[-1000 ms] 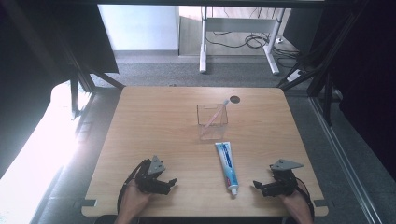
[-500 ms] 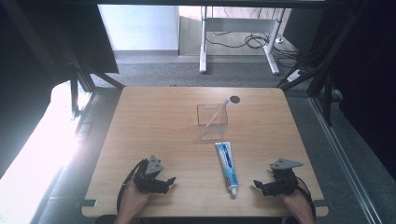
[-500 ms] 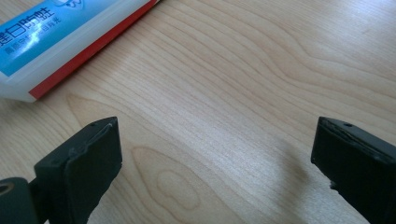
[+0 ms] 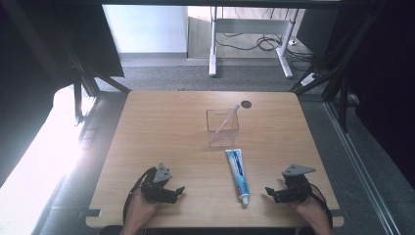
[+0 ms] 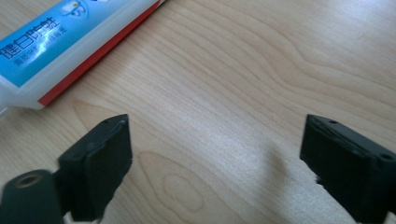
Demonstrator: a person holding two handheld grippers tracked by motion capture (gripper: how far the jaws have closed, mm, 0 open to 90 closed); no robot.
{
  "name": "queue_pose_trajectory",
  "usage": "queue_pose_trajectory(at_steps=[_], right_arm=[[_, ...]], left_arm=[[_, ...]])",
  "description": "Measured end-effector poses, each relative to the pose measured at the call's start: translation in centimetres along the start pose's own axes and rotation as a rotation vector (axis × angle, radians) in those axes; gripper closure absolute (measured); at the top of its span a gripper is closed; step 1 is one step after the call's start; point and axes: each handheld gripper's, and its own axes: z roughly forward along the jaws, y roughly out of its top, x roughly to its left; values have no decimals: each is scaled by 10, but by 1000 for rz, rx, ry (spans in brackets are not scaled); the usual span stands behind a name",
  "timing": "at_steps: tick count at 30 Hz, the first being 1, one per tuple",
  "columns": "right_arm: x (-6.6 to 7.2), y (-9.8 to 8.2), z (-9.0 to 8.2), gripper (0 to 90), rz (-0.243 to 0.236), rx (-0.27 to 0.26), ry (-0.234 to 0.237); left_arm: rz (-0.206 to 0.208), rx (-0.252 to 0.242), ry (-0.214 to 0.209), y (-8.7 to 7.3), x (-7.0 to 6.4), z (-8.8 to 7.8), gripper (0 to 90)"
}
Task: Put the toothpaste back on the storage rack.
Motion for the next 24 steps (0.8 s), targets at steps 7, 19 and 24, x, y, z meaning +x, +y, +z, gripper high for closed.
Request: queue_pose_trajectory(at_steps=[7,19,24], right_arm=[[-3,3,-8,440,48,6,25],[10,20,-8,760,-26,47,76],[14,28,-6,872,-38,38,121]], left_arm=[[-19,-11,-10,0,1,-1,133],[-24,-18,-10,0,1,-2,133],[-26,-19,-12,0,2,-2,133]])
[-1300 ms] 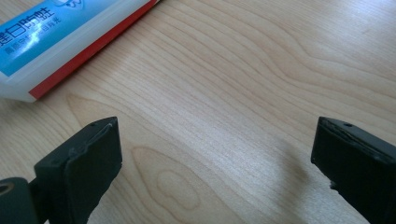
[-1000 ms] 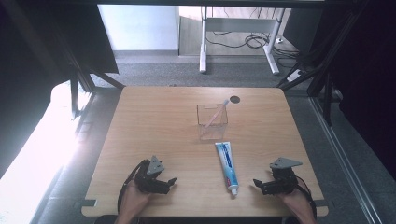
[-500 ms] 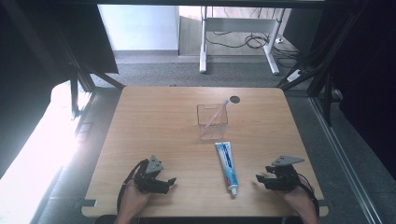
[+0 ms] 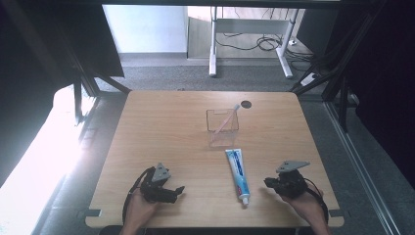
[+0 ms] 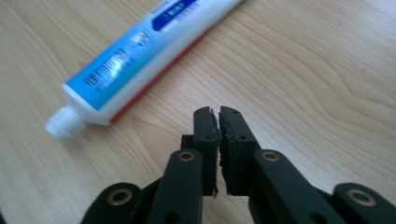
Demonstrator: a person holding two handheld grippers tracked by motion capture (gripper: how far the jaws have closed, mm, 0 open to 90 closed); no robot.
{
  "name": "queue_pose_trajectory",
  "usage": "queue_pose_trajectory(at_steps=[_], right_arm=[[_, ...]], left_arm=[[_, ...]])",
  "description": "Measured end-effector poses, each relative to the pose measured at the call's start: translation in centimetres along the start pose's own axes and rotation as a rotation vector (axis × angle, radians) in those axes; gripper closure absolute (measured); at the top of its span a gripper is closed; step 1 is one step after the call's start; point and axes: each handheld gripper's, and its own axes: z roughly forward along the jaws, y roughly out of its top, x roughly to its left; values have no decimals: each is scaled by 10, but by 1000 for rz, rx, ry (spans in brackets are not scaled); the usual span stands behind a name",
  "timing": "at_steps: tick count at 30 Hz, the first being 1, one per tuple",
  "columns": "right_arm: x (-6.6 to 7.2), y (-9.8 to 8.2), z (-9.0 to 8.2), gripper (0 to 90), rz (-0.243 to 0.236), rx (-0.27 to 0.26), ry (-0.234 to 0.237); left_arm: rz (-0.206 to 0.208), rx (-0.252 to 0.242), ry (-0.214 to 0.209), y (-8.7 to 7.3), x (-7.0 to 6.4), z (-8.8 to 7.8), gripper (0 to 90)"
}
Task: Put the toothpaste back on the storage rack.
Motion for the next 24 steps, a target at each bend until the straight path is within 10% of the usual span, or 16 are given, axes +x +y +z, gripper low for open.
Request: queue_pose_trajectory(at_steps=[24], right_arm=[[34,39,22,900,-71,-47,148]], left_arm=[[-21,-17,-18,0,1,-1,134]])
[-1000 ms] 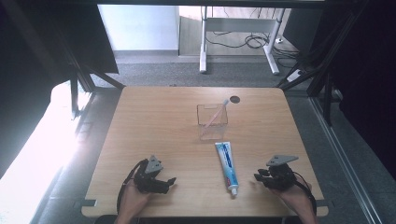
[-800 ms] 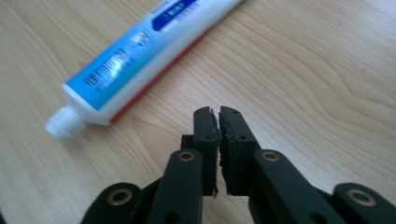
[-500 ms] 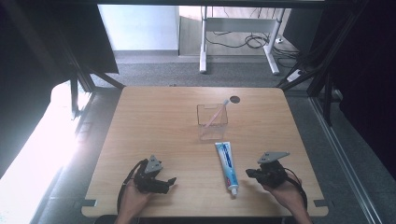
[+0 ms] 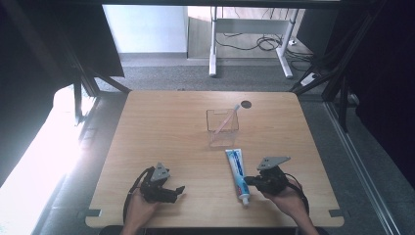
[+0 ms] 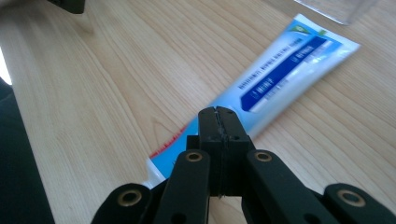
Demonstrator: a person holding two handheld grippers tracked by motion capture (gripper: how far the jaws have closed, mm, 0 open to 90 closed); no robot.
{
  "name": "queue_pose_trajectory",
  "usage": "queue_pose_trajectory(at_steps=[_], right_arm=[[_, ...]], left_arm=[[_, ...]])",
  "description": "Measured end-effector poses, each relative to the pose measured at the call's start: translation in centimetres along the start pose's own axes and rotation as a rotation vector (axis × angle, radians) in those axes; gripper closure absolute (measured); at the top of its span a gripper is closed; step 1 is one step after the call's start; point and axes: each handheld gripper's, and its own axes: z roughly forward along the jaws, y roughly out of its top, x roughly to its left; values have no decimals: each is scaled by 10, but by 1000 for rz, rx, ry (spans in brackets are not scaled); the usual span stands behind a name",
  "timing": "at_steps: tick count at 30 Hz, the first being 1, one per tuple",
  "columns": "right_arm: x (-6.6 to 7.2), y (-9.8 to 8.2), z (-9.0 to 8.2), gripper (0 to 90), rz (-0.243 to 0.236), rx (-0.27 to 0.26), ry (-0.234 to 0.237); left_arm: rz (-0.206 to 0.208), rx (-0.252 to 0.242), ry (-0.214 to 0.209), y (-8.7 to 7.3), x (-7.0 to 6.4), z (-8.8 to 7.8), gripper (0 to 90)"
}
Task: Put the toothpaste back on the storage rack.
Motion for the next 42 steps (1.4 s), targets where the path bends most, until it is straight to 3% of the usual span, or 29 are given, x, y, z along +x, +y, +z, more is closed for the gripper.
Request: queue_pose_trajectory(at_steps=[10,19,24,42], right_arm=[[11,6,23,900,-19,32,45],[17,6,33,900,-36,67,63],[17,3,34,900,-45,92,44],[-3,-13,16,886,-9,98,-4]], left_arm=[[0,1,0,0,0,0,134],[2,9,2,0,-1,1,134],[3,9,1,0,-1,2,134],[7,11,2,0,-2,2,134]])
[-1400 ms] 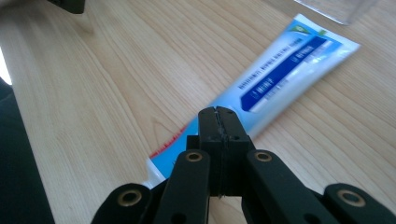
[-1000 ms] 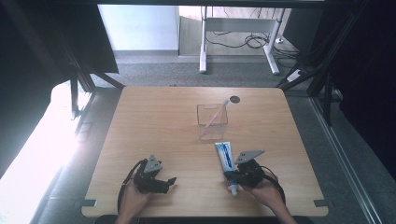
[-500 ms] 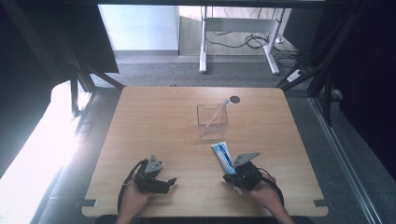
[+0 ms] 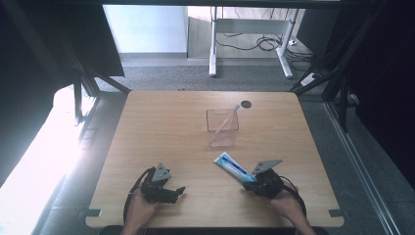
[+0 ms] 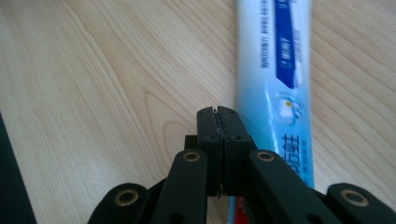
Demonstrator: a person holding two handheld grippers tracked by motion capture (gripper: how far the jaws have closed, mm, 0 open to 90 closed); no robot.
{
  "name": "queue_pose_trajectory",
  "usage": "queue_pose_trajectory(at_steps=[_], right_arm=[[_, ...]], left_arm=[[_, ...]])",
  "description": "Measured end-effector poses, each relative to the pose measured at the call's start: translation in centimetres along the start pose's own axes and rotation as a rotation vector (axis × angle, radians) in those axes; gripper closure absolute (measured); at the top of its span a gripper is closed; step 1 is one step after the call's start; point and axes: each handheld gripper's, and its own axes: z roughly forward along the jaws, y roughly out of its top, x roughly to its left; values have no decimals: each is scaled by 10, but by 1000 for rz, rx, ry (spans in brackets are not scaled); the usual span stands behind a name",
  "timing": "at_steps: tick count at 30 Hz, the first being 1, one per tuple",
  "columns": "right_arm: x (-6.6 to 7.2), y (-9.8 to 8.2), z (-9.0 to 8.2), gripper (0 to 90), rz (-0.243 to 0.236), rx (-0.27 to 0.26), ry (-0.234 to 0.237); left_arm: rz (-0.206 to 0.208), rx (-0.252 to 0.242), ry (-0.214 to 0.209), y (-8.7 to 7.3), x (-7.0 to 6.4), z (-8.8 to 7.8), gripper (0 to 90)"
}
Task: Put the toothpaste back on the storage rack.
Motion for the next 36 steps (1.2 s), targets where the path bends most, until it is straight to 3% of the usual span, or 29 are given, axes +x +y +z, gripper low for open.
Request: queue_pose_trajectory(at_steps=[9,15,20,27,36], right_arm=[[-8,-5,-9,858,13,15,-14],[-4,4,-16,795,-13,28,-22],[-7,14,-26,732,-7,52,-43],[-11,27,-30,642,-23,114,-78],[-15,44,-18,582,-75,209,-76]], left_arm=[[4,-1,-1,1,-1,0,135],[5,-4,-3,1,-1,0,135],[9,-4,-7,1,-2,0,135],[4,-4,-8,1,-1,0,136],[5,-1,-9,1,-1,0,136]])
